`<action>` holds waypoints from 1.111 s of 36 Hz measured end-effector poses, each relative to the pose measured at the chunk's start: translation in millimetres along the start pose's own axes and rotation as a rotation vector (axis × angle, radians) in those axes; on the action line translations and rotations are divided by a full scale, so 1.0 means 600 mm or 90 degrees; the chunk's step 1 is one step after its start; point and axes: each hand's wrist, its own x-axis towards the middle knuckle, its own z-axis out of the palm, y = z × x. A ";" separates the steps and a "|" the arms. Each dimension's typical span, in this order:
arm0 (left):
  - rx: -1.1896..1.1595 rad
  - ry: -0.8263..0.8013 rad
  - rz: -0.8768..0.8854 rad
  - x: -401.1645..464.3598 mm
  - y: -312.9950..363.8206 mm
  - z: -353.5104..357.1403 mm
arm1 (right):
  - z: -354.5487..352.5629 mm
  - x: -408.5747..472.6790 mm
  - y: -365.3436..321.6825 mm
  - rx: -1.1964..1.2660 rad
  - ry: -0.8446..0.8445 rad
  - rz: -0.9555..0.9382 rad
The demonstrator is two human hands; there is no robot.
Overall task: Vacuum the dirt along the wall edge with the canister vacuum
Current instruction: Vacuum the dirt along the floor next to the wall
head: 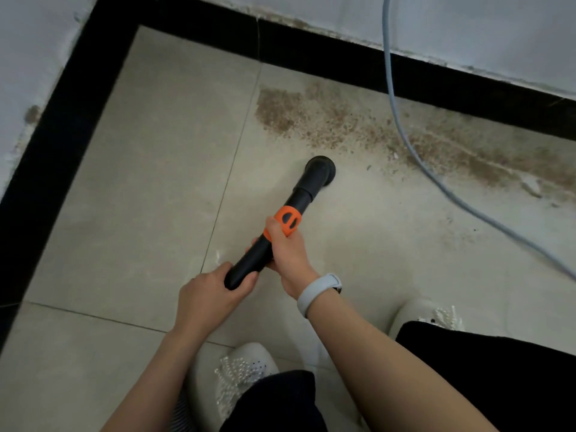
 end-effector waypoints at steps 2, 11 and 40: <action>-0.007 -0.021 0.005 0.005 0.002 -0.004 | 0.000 0.004 -0.004 -0.005 -0.009 0.005; -0.113 0.038 -0.079 0.065 0.019 -0.018 | 0.053 0.069 -0.079 -0.139 -0.052 -0.005; -0.272 0.088 -0.111 0.254 0.029 -0.083 | 0.181 0.198 -0.217 -0.269 -0.052 -0.039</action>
